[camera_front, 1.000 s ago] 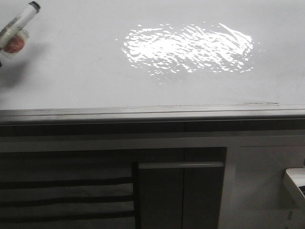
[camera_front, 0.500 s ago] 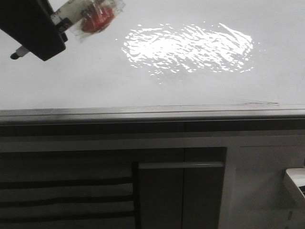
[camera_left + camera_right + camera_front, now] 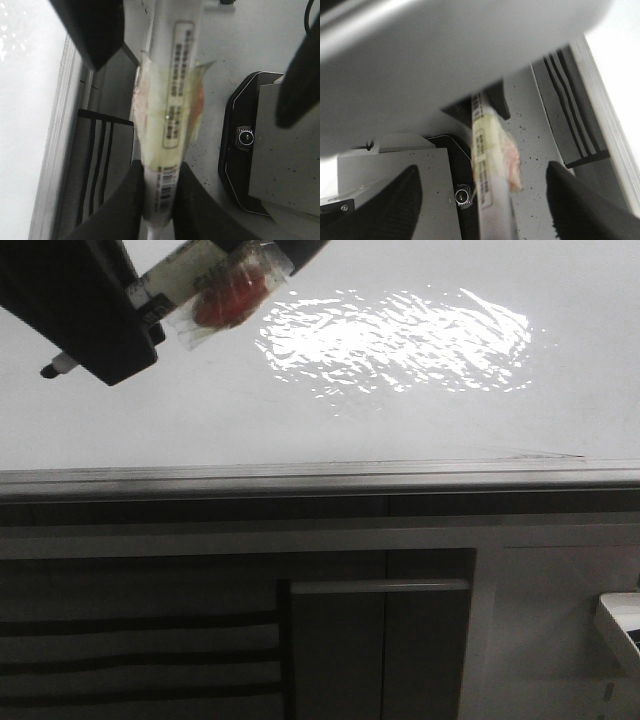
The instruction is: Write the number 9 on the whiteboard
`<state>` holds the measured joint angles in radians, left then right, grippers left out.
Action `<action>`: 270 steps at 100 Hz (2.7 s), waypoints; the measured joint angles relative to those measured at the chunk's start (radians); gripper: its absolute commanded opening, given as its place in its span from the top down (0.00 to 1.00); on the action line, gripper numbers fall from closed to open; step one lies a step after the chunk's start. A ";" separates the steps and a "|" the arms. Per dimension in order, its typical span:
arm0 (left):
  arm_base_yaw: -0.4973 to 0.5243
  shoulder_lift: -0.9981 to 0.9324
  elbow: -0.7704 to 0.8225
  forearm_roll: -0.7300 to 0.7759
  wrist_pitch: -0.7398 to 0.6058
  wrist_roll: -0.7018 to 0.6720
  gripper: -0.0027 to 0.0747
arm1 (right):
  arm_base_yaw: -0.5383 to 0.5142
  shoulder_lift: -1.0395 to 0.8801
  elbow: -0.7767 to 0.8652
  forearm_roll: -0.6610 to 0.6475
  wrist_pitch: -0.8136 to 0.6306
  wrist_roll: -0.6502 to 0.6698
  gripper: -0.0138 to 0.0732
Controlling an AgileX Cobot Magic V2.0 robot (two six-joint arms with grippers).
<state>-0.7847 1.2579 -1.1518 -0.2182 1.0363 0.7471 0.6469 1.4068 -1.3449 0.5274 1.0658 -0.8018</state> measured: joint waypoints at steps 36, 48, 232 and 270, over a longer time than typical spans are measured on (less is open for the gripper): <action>0.000 0.000 0.000 0.000 0.000 0.006 0.99 | 0.000 0.012 -0.002 -0.002 -0.018 -0.014 0.66; 0.000 0.000 0.000 0.000 0.000 0.006 0.99 | 0.000 0.012 -0.002 -0.002 -0.018 -0.014 0.75; 0.268 -0.420 0.365 0.098 -0.403 -0.390 0.53 | -0.260 -0.169 0.331 -0.407 -0.493 0.832 0.89; 0.268 -0.420 0.365 0.098 -0.405 -0.390 0.53 | -0.220 -0.064 0.263 -0.377 -0.450 0.802 0.89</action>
<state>-0.5162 0.8378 -0.7863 -0.1199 0.6313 0.3567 0.4268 1.3431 -1.0819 0.1505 0.6162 0.0000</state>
